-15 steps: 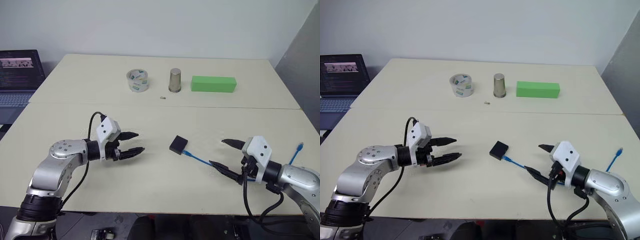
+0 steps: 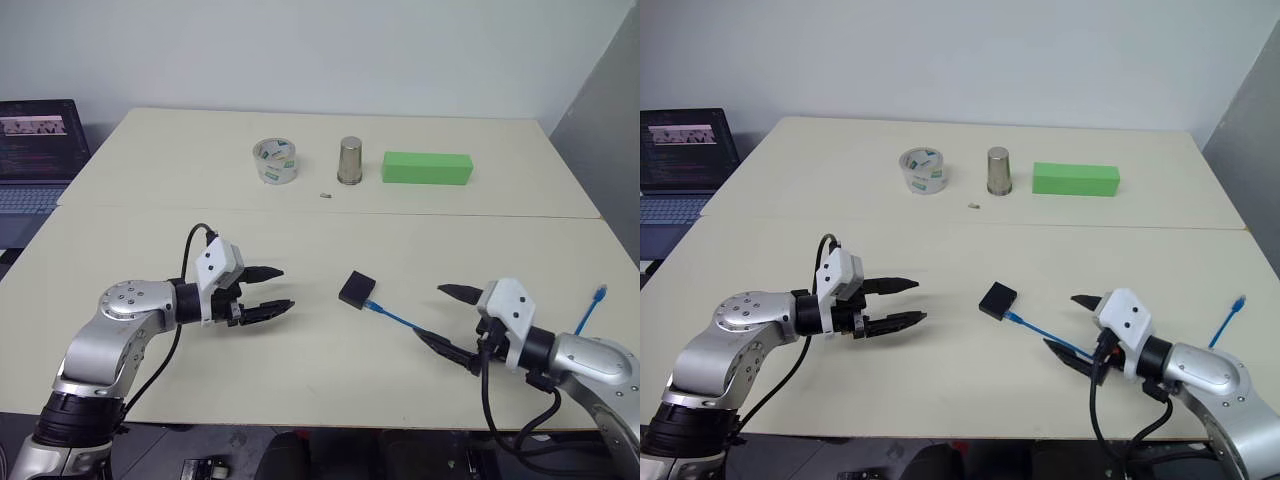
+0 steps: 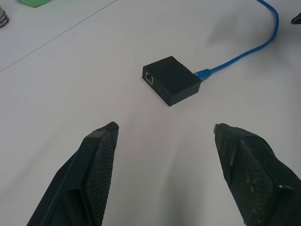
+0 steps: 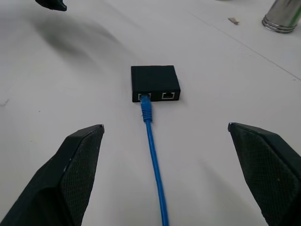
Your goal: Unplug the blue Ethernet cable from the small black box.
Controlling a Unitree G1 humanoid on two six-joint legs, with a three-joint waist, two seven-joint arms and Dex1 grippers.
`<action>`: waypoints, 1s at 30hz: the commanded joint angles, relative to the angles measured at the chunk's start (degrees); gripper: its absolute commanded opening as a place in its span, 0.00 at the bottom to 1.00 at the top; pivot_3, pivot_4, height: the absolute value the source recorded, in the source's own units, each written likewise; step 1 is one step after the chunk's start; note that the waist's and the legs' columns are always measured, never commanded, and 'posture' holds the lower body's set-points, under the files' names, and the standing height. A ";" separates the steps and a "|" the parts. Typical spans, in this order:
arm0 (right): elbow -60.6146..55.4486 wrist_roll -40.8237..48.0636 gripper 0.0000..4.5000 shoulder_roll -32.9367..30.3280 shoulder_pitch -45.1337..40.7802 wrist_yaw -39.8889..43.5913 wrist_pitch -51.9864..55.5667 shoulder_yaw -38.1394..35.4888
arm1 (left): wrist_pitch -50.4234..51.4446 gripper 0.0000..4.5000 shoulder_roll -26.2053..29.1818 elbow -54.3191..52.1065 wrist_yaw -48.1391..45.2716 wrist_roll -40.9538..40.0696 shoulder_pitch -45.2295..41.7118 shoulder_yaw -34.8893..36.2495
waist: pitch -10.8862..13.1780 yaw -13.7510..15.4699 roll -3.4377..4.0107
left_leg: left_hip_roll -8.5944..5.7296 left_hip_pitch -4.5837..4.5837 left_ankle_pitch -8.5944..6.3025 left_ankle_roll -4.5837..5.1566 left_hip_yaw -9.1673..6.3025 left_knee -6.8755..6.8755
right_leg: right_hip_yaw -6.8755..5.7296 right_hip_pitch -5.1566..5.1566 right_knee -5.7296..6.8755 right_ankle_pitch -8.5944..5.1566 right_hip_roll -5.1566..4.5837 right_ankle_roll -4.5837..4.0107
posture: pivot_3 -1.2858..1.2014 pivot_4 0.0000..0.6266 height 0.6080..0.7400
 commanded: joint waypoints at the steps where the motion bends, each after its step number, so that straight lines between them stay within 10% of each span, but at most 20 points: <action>1: 0.63 -2.97 1.00 1.35 -2.74 -2.95 1.53 5.19 | -0.87 0.77 1.25 -2.90 -1.14 0.90 0.36 -2.00 | 0.00 -0.01 0.00 | 0.00 0.01 0.00 0.00 0.00 0.00 | 0.00 0.00 0.00 0.00 0.00 0.00 | 0.52 0.24 1.00; 17: 17.75 -12.24 1.00 12.82 -18.09 -9.36 5.81 20.40 | -1.70 0.77 3.24 -1.57 -10.34 -0.94 -1.74 -5.03 | 0.02 -0.06 0.02 | 0.00 -0.01 0.00 0.00 0.00 -0.01 | 0.00 -0.06 0.01 0.00 0.02 0.00 | 0.52 0.24 1.00; 30: 20.49 -15.44 0.32 13.45 -20.69 -7.38 5.43 23.37 | -2.62 0.77 0.82 1.98 -8.51 -0.89 -3.02 -4.74 | 0.01 -0.12 0.02 | 0.02 -0.01 -0.06 0.12 0.00 -0.01 | -0.01 -0.09 0.04 0.00 0.02 0.00 | 0.52 0.24 1.00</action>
